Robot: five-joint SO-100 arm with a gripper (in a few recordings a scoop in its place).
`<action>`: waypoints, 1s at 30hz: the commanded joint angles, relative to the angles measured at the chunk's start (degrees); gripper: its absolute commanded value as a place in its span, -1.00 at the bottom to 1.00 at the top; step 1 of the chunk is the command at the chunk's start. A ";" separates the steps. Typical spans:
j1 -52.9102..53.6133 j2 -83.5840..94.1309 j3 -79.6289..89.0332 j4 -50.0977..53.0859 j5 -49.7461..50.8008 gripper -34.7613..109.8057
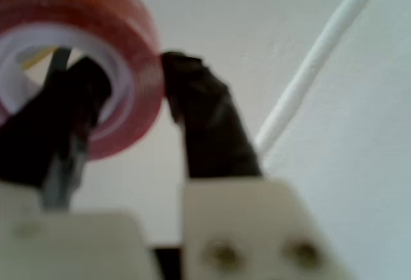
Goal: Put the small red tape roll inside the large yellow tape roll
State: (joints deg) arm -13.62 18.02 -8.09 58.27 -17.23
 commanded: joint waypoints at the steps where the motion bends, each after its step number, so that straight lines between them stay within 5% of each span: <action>1: 0.00 3.69 -5.71 -1.85 0.26 -0.37; 13: 0.09 4.66 -5.71 3.34 0.26 -0.31; 17: 0.18 9.05 -5.71 12.30 0.26 -0.52; 30: 4.04 31.64 1.85 45.44 3.52 -0.52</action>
State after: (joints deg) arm -10.11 31.03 -8.17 99.32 -15.21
